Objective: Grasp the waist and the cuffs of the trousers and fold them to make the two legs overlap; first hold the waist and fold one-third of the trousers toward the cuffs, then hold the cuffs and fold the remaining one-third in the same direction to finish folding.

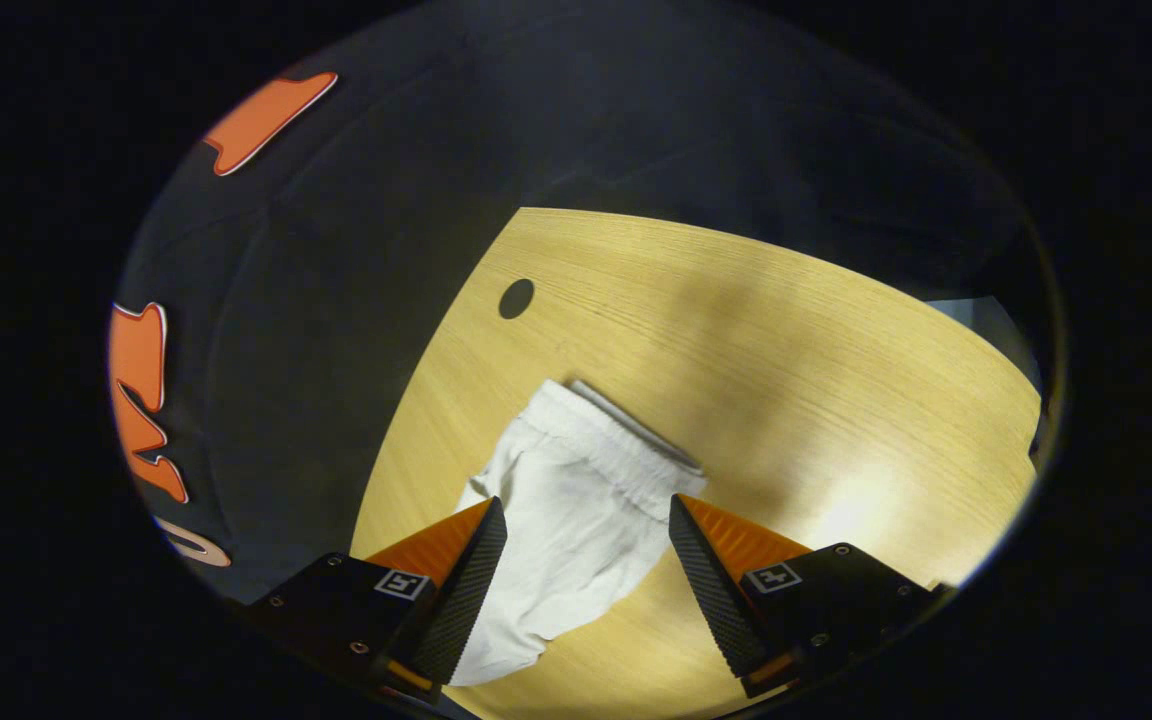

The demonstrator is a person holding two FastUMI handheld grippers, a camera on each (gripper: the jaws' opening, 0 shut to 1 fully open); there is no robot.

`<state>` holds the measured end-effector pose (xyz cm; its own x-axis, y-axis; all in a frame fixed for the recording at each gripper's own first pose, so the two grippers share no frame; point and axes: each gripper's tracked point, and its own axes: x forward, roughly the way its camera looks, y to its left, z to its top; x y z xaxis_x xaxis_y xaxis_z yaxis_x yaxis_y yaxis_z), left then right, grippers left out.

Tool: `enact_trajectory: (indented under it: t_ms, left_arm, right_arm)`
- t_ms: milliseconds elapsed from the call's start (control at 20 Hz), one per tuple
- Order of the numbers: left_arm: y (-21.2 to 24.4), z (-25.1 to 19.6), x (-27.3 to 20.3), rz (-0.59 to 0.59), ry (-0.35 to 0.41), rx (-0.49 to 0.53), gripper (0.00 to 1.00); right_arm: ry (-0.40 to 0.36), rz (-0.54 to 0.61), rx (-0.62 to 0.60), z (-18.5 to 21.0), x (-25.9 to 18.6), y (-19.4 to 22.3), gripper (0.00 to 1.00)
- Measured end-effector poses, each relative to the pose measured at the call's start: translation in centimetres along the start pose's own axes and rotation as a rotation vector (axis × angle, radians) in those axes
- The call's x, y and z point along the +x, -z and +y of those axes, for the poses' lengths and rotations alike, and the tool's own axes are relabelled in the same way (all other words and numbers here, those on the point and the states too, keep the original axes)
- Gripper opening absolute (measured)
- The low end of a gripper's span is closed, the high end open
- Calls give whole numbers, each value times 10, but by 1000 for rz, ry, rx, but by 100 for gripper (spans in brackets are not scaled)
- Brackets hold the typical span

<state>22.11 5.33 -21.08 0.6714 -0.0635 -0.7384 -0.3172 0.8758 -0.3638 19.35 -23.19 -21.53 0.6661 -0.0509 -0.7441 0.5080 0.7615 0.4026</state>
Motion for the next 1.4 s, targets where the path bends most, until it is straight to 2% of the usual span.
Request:
enact_trajectory:
  t_ms: [150, 250, 300, 500, 600, 650, 700, 800, 900, 950, 1000, 1050, 1200, 1250, 1350, 1400]
  left_arm:
    - [18, 0, -8, 3, -21, 15, 98]
    - [20, -1, -13, -13, -29, 30, 100]
    - [20, -2, -15, -20, -34, 34, 98]
    - [22, 0, -19, -7, -64, 20, 100]
    - [25, 5, -17, 16, -59, -10, 98]
    - [27, 9, -18, 21, -65, -18, 94]
    - [26, 10, -19, 17, -70, -21, 98]
    - [25, 9, -25, 3, -75, -24, 98]
    - [25, 10, -30, -3, -78, -22, 98]
    - [26, 10, -33, -4, -84, -21, 98]
    - [25, 9, -36, -9, -88, -19, 100]
    - [24, 9, -39, -18, -91, -18, 100]
    - [20, 9, -48, -45, -105, -14, 98]
    - [20, 9, -52, -55, -111, -14, 98]
    - [18, 9, -57, -69, -119, -18, 100]
    - [18, 10, -59, -73, -119, -19, 98]
  right_arm:
    - [25, 29, 12, -17, 10, 2, 99]
    - [33, 49, 12, -23, 18, 3, 99]
    - [32, 58, 13, -22, 22, 4, 99]
    - [-1, 104, 36, -14, 32, 11, 98]
    - [-5, 117, 43, -13, 37, 11, 98]
    - [-2, 121, 46, -13, 39, 11, 98]
    - [-1, 129, 49, -14, 42, 12, 98]
    - [-8, 130, 62, -12, 44, 7, 98]
    - [9, 128, 72, -21, 45, 8, 93]
    - [15, 126, 67, -25, 45, 8, 80]
    - [21, 125, 59, -30, 45, 8, 82]
    - [27, 125, 55, -32, 46, 7, 49]
    - [7, 111, 46, -24, 56, 3, 25]
    - [4, 106, 44, -23, 56, 4, 15]
    - [4, 99, 47, -21, 51, 3, 6]
    - [-1, 91, 44, -19, 48, 1, 6]
